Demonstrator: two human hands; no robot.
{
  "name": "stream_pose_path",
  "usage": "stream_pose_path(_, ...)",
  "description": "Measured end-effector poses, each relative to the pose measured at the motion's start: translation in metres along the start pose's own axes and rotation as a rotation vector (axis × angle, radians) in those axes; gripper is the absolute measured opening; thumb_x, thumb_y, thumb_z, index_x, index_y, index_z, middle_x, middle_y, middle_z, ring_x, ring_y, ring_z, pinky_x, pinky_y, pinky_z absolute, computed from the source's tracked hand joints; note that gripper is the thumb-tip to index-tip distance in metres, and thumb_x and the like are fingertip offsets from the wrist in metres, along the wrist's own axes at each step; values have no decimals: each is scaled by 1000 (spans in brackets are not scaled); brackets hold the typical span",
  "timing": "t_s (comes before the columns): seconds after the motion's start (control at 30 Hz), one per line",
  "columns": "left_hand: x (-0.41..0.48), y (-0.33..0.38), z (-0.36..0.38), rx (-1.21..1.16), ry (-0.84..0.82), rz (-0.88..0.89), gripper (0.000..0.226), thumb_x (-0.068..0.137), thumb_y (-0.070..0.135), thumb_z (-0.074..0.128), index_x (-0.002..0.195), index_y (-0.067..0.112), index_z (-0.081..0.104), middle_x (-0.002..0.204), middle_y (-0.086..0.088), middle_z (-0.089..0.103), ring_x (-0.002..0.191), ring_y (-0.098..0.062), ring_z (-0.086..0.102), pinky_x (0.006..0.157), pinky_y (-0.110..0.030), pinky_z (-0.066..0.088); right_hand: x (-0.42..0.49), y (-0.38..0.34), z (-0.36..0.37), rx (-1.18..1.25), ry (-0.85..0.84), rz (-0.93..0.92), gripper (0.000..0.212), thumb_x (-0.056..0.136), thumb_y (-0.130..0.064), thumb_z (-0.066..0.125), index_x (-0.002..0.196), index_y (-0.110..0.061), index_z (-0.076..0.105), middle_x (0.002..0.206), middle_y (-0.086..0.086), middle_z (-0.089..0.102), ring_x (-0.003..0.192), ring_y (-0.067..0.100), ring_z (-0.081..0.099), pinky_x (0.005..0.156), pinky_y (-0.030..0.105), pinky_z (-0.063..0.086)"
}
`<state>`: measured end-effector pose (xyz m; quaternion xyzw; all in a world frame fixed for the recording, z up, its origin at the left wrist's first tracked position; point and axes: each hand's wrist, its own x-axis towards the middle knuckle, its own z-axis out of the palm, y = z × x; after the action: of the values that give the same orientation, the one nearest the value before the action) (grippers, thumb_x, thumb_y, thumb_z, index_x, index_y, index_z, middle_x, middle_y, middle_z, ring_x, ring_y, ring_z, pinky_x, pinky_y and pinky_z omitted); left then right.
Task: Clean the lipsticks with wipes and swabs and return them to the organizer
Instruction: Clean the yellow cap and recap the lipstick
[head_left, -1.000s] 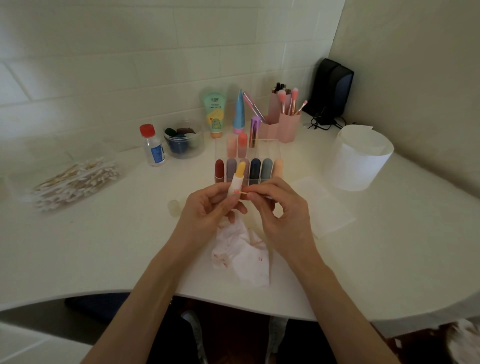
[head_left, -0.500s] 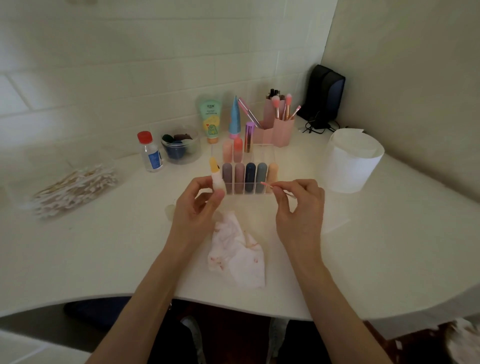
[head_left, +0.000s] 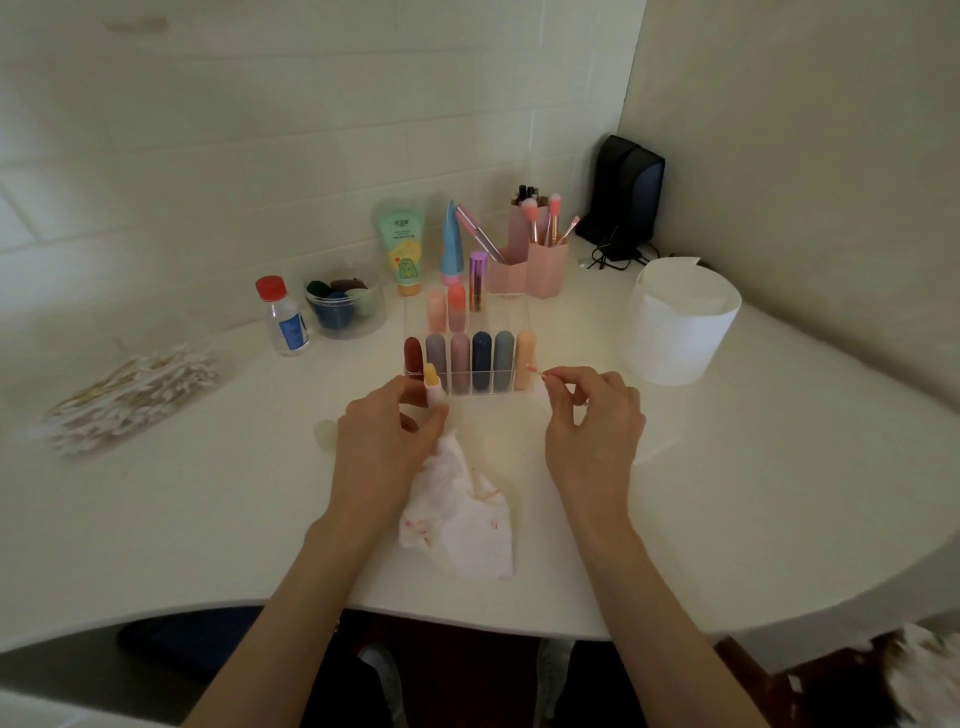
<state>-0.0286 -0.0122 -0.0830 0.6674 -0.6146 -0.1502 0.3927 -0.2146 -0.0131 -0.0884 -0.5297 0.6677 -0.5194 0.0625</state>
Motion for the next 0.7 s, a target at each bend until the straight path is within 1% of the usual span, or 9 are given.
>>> stream_pose_path(0.03, 1, 0, 2, 13, 1, 8, 28, 93, 44, 69, 107, 21, 72, 93, 8, 74, 76, -11, 68, 82, -34, 59, 0, 0, 0, 1, 0, 2, 9, 99, -24, 66, 101, -26, 74, 87, -10, 53, 88, 13, 46, 76, 25, 22)
stream_pose_path(0.07, 1, 2, 3, 31, 4, 13, 30, 92, 44, 69, 108, 19, 73, 95, 3, 76, 79, -16, 70, 85, -37, 58, 0, 0, 0, 3, 0, 1, 9, 99, -24, 66, 101, -26, 74, 87, -10, 53, 88, 13, 46, 76, 25, 22)
stream_pose_path(0.1, 2, 3, 4, 48, 7, 16, 31, 92, 45, 68, 109, 19, 74, 96, 1, 76, 81, -18, 70, 88, -37, 57, 0, 0, 1, 4, -2, -1, 9, 99, -24, 66, 101, -26, 74, 87, -10, 53, 88, 13, 47, 77, 25, 22)
stream_pose_path(0.17, 4, 0, 8, 82, 0, 21, 32, 92, 47, 68, 110, 21, 73, 99, 1, 76, 84, -18, 70, 89, -31, 53, -1, 0, 2, 5, -11, -9, 8, 99, -24, 66, 101, -26, 74, 88, -10, 54, 89, 13, 48, 77, 24, 22)
stream_pose_path(0.27, 6, -5, 12, 125, -2, 28, 32, 93, 46, 67, 112, 20, 71, 101, 1, 71, 87, -19, 66, 86, -30, 49, -2, 1, 3, 0, -19, -25, 8, 99, -24, 66, 101, -27, 73, 89, -10, 55, 89, 14, 49, 77, 24, 22)
stream_pose_path(0.37, 7, -6, 15, 147, -4, 26, 33, 92, 46, 67, 112, 20, 70, 98, 2, 67, 85, -18, 63, 81, -29, 51, -3, 1, 3, 6, -16, -28, 8, 99, -24, 66, 101, -27, 73, 89, -11, 54, 88, 13, 48, 78, 23, 22)
stream_pose_path(0.5, 6, -9, 13, 140, -27, 47, 32, 92, 44, 68, 113, 20, 70, 96, 1, 68, 83, -19, 64, 81, -37, 56, -3, 0, 3, 14, -17, -31, 8, 99, -24, 66, 101, -26, 74, 88, -10, 54, 87, 13, 48, 78, 23, 23)
stream_pose_path(0.6, 5, -8, 9, 92, -42, 34, 32, 92, 41, 70, 116, 20, 69, 99, 1, 68, 85, -17, 63, 84, -31, 52, -3, 0, 2, 4, -21, -35, 8, 99, -24, 67, 102, -26, 74, 90, -9, 55, 88, 14, 49, 77, 23, 22)
stream_pose_path(0.7, 3, -6, 4, 20, -70, -14, 33, 90, 36, 74, 119, 23, 67, 96, 5, 67, 82, -14, 63, 84, -34, 57, -3, -1, 2, 7, -20, -30, 7, 99, -24, 67, 101, -26, 74, 90, -8, 56, 88, 14, 50, 77, 22, 21)
